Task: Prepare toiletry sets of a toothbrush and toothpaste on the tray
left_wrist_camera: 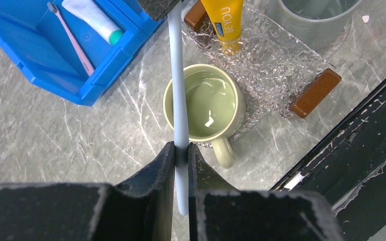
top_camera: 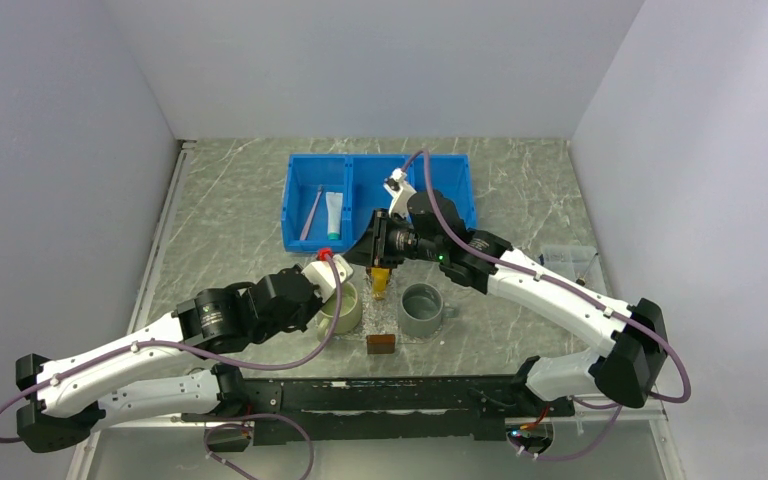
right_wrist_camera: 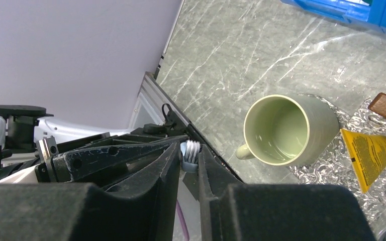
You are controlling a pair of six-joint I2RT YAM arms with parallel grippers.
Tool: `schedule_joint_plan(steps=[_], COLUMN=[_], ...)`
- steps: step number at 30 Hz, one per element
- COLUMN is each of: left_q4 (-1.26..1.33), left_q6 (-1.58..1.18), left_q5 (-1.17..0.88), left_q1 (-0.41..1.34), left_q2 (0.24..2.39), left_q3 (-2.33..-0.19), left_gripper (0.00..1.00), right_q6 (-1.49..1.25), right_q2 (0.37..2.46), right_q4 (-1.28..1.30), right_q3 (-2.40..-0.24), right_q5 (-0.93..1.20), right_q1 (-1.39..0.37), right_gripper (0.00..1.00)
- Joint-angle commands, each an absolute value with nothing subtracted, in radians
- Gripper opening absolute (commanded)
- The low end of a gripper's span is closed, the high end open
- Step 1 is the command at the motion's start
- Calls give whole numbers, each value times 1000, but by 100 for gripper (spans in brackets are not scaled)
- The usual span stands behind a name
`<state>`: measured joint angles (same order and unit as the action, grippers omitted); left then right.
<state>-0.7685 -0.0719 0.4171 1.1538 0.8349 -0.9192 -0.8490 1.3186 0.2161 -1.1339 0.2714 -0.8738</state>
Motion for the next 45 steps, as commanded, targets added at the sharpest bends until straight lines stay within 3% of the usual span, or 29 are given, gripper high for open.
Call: schedule_joint_plan(steps=[1, 7, 16, 20, 30, 45], left_q4=[-746, -741, -720, -712, -681, -595], left_q6=[-84, -84, -84, -84, -87, -127], left_q5=[437, 437, 426, 414, 323, 78], left_q1=[1161, 1161, 1160, 1160, 1111, 849], left_q2=[822, 819, 790, 771, 731, 671], left_q3=[-912, -911, -894, -890, -887, -886], left_gripper=[0, 0, 50, 62, 74, 83], right_q6=[-861, -857, -831, -801, -690, -435], right_q2=[1311, 1316, 1306, 1290, 1235, 1135], right_q4=[168, 168, 172, 189, 294, 565], right_q3=[-1172, -1176, -1162, -1156, -1164, -1274], right_q5=[287, 302, 308, 303, 290, 203], right_q1=[-874, -873, -873, -872, -872, -877], right_gripper=[19, 0, 0, 0, 0, 0])
